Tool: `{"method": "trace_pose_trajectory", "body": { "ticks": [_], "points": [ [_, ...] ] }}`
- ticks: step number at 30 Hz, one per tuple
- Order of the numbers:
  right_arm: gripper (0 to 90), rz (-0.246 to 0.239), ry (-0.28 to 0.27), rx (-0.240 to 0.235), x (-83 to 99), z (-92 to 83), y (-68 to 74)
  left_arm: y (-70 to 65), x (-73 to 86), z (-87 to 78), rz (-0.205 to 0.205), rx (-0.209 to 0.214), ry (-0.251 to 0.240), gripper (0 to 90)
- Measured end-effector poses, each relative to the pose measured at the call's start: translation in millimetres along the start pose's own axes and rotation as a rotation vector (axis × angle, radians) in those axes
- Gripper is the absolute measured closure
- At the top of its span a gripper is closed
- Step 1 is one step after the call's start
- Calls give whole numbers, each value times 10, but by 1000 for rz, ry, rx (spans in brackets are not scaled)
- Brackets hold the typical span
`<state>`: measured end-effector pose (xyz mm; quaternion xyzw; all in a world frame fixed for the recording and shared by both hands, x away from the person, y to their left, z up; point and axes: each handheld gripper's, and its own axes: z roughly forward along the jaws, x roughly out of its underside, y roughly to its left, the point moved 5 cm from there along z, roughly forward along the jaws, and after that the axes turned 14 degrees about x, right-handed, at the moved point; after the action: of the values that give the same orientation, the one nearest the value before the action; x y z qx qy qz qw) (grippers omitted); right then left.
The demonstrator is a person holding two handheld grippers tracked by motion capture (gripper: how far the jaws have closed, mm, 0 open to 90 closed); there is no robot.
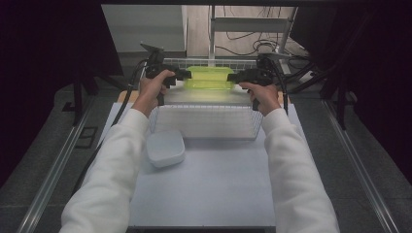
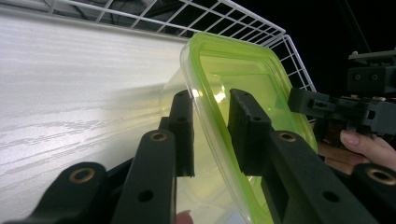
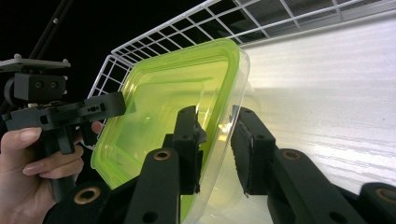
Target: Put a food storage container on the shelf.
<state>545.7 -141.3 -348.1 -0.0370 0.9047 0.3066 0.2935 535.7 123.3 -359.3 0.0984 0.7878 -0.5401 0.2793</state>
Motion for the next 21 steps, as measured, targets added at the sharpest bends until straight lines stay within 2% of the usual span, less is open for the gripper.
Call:
{"method": "trace_pose_trajectory", "body": {
  "ticks": [1,3,7,9,11,14,21],
  "points": [
    [680,1,0,1,2,-2,-4,-1,3,2,11,-8,1,695],
    [586,14,-13,1,3,-5,-1,-7,6,7,20,-5,-7,578],
    [459,13,-37,3,7,-34,29,-56,-12,-31,63,-5,-39,405],
    [414,13,-54,2,14,-48,45,-92,-19,-57,88,4,-52,344],
    [377,20,-65,2,35,-62,66,-116,-13,-74,94,3,-51,266],
    [356,10,-84,29,35,-114,70,-160,6,-119,134,-34,-52,217],
    [351,-30,-159,55,51,-349,116,-305,79,-200,223,-58,-56,208]
  ]
}}
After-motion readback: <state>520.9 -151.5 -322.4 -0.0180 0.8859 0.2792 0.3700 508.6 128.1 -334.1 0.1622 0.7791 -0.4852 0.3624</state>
